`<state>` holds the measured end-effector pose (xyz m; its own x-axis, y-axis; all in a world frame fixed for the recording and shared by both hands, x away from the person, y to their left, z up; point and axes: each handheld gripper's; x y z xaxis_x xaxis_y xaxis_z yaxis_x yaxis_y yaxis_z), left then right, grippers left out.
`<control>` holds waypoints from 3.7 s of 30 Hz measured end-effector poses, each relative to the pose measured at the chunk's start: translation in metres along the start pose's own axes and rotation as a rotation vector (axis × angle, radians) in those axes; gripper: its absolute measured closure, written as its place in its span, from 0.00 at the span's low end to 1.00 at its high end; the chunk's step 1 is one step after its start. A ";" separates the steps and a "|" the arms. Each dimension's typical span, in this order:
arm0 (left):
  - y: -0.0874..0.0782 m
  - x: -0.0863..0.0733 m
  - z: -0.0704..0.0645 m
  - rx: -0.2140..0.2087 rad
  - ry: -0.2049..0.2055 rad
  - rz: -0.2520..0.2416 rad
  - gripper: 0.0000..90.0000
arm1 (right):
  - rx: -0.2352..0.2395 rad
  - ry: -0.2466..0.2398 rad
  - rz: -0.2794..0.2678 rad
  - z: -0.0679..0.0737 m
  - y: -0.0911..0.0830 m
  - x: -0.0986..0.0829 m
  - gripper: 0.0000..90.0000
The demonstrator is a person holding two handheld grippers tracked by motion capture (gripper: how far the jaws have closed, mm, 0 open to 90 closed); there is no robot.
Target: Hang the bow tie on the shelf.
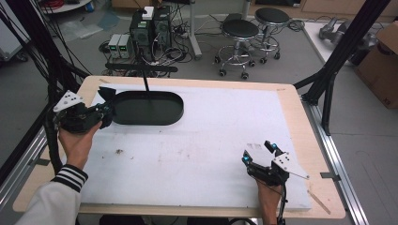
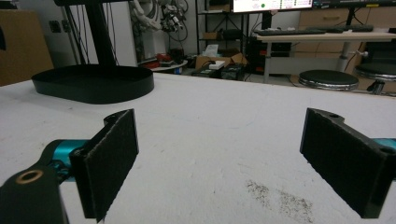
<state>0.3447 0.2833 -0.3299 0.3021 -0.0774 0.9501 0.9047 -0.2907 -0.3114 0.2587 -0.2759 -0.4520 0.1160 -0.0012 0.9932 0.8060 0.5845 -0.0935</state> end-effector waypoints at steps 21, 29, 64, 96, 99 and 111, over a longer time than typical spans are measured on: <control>0.039 0.039 0.001 0.018 -0.044 -0.029 0.97 | 0.000 0.008 -0.001 0.000 0.000 0.000 0.12; 0.055 0.048 0.001 0.028 -0.057 -0.035 0.97 | -0.001 0.003 -0.005 -0.001 0.000 0.000 0.12; 0.109 0.071 -0.009 0.014 -0.138 -0.047 0.97 | -0.001 0.014 -0.005 -0.001 -0.001 0.000 0.12; 0.131 0.055 -0.037 0.038 -0.047 0.047 0.96 | 0.002 0.018 -0.010 -0.002 -0.001 0.000 0.12; 0.132 0.054 -0.038 0.050 -0.026 0.059 0.96 | 0.001 0.020 -0.010 -0.002 -0.001 0.000 0.12; 0.133 0.041 -0.030 0.079 -0.053 0.078 0.96 | 0.000 0.020 -0.011 -0.002 -0.001 0.000 0.12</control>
<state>0.4684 0.2126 -0.3318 0.3861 -0.0453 0.9214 0.8982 -0.2093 -0.3866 0.2592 -0.2785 -0.4522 0.1186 -0.0238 0.9927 0.8072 0.5845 -0.0824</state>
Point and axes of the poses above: each handheld gripper's, and its own axes: y roughly forward along the jaws, x roughly out of its top, z roughly to its left, and after that the axes turned 10 degrees about x, right-handed
